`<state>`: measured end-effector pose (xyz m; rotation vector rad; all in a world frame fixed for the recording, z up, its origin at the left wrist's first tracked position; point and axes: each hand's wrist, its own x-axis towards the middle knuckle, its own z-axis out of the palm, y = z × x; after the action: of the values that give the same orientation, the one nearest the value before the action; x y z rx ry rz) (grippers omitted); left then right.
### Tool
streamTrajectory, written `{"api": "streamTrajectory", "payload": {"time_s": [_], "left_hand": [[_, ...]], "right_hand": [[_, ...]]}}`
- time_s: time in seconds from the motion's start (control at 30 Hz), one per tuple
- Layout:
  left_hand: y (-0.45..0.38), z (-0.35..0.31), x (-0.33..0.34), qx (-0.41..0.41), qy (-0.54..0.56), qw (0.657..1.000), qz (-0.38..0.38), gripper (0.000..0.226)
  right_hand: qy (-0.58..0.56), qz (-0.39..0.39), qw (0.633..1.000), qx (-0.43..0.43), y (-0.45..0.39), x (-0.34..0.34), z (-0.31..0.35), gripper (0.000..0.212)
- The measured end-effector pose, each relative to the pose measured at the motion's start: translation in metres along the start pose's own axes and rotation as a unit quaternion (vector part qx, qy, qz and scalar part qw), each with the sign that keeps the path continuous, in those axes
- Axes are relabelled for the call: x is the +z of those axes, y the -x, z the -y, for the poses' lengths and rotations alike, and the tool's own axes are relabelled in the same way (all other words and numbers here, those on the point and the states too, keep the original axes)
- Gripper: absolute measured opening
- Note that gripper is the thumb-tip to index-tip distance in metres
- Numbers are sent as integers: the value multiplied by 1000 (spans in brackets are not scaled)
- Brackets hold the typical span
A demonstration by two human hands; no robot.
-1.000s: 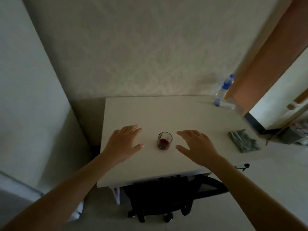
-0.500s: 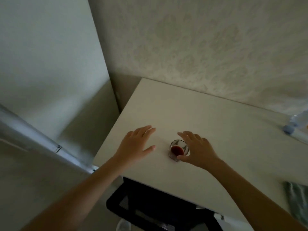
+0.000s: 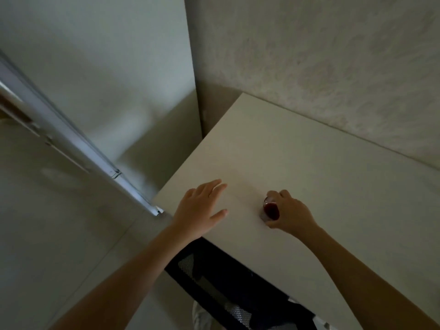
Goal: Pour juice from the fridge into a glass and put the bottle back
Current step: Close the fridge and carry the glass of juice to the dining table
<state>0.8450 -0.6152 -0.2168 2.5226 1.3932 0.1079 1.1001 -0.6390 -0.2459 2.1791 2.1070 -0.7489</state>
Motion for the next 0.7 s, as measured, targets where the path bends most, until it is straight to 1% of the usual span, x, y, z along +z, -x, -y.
{"api": "streamTrajectory", "payload": {"time_s": [0.13, 0.23, 0.33, 0.47, 0.57, 0.7], "left_hand": [[17, 6, -19, -20, -4, 999, -25, 65], [31, 8, -39, -32, -7, 999, -38, 66], [51, 15, -64, -53, -11, 996, -67, 66], [94, 33, -95, -101, -25, 988, -116, 66], [141, 55, -111, -163, 5, 975, -150, 67], [218, 92, -131, -245, -9, 955, -164, 64]], "right_hand": [[14, -2, 1000, -21, 6, -15, 16, 69], [21, -16, 998, -63, 14, -38, 40, 71], [37, -26, 992, -114, 20, -63, 75, 73], [70, -27, 977, -198, 26, -83, 135, 81], [94, -16, 961, -261, 31, -85, 192, 85], [105, -7, 933, -343, 46, -76, 279, 78]]}}
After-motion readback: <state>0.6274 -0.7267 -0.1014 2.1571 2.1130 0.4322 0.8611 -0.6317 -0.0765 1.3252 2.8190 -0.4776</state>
